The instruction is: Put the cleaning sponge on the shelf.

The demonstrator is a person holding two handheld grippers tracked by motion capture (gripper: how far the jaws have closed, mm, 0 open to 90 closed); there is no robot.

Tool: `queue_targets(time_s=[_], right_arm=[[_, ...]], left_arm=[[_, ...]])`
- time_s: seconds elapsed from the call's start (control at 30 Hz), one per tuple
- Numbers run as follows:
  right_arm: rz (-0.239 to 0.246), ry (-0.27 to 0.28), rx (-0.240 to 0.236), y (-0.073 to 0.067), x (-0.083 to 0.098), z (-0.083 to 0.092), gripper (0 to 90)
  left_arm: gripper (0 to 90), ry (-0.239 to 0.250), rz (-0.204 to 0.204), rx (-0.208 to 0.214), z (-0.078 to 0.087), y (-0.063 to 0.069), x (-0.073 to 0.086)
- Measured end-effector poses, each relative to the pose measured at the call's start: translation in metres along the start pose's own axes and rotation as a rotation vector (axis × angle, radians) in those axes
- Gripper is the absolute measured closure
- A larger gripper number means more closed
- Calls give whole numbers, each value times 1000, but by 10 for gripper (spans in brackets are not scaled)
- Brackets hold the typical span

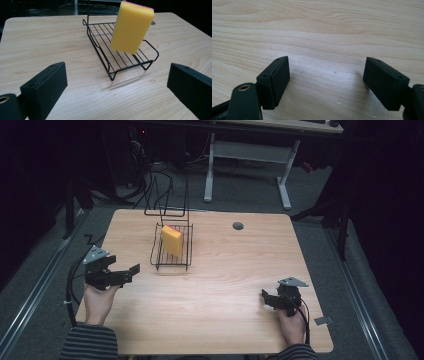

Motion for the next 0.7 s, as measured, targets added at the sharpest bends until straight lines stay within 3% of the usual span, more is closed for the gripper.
queue_targets(time_s=[0.7], right_arm=[[0,0,0,0,0,0,217]], left_arm=[[61,-9,21,-20,3,-4,35]])
Point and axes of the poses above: each handheld gripper's, and its own axes: z roughly backward along the jaws, x roughly out of its underside, y roughly to its right, the point moved 10 cm from there along -z, roughly forward along the jaws, and after that the axes turned 3 degrees about -x, right-handed, at the moved point
